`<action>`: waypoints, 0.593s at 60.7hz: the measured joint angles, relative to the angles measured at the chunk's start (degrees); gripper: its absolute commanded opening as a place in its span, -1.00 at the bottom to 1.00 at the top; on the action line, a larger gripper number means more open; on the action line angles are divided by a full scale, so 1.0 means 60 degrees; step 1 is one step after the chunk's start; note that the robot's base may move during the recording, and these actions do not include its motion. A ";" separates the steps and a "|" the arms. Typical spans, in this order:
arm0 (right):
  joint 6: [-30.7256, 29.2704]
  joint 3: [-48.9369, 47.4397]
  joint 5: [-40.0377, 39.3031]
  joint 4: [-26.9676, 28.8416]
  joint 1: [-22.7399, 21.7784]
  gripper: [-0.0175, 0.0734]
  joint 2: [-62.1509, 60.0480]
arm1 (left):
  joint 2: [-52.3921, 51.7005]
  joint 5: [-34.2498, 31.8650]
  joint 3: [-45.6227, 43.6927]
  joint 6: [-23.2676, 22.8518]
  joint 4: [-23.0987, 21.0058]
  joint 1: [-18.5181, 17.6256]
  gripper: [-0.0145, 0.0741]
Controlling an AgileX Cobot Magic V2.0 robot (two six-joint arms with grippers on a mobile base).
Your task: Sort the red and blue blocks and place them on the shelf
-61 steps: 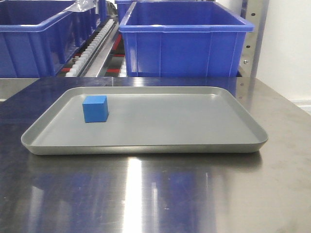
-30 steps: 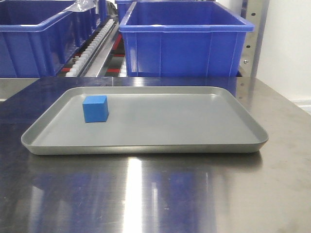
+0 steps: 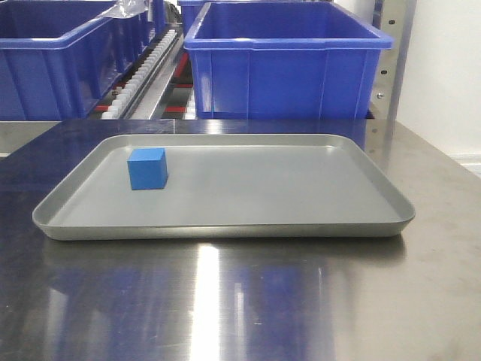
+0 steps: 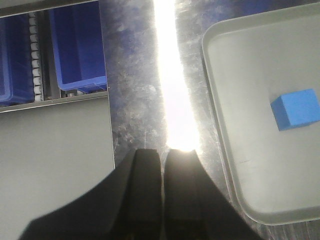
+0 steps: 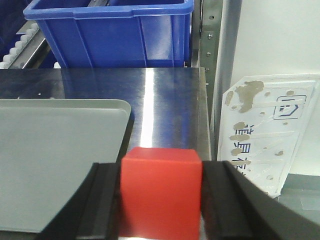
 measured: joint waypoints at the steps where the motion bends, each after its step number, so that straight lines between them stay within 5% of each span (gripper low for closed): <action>1: 0.0000 0.0000 0.0000 0.0000 0.0000 -0.48 0.0000 | 0.0000 0.0000 0.0000 0.0000 0.0000 0.0000 -0.36; 36: 0.0000 0.0000 0.0000 0.0000 0.0000 -0.48 0.0000 | 0.0209 -0.0129 0.0000 0.0006 -0.0105 0.0000 -0.36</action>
